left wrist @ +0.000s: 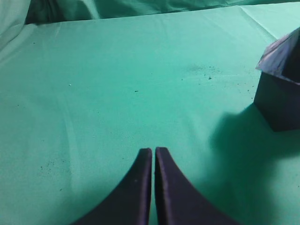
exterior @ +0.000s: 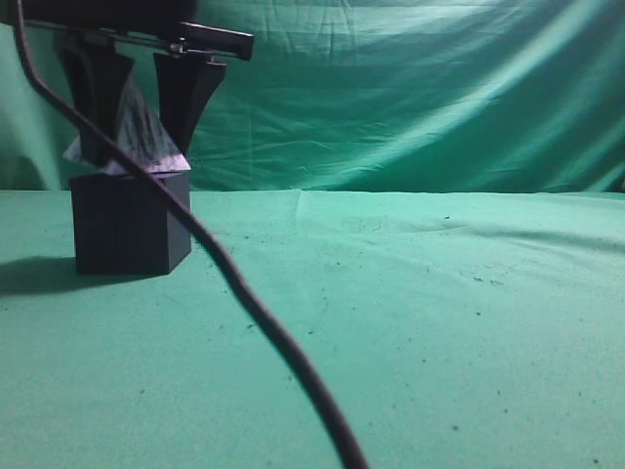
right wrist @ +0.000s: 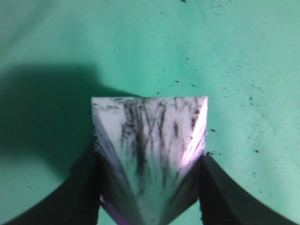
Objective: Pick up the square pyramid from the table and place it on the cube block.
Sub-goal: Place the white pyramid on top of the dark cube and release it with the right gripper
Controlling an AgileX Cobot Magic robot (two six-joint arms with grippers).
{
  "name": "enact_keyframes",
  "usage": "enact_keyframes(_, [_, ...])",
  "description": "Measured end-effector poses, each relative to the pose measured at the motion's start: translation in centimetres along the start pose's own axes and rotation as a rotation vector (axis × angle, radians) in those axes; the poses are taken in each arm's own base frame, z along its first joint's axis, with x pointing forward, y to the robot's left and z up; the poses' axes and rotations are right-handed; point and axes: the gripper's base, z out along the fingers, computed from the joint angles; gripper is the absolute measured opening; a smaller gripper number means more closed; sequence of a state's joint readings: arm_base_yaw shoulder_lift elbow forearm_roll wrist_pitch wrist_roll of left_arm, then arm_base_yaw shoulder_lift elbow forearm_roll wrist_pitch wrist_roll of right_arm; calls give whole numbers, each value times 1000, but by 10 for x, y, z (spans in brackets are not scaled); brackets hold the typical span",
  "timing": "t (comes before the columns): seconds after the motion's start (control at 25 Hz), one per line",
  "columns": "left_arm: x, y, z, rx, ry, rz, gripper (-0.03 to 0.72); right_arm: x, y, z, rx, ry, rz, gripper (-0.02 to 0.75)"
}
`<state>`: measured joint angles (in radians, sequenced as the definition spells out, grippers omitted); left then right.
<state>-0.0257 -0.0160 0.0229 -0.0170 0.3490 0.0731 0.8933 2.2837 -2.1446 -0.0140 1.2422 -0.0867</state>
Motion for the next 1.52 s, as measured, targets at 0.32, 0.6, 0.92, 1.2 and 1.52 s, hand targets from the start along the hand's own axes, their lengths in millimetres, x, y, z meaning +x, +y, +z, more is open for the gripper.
enact_keyframes(0.32, [0,0,0,0,0,0,0,-1,3,-1,-32,-7,11,388])
enact_keyframes(0.6, [0,0,0,0,0,0,0,-1,3,-1,-32,-7,13,388])
enact_keyframes(0.92, [0,0,0,0,0,0,0,-1,2,-1,-26,-6,19,613])
enact_keyframes(1.2, [0,0,0,0,0,0,0,-1,1,-33,-12,-69,24,669])
enact_keyframes(1.52, [0,0,0,0,0,0,0,20,-4,-169,57,-329,50,90])
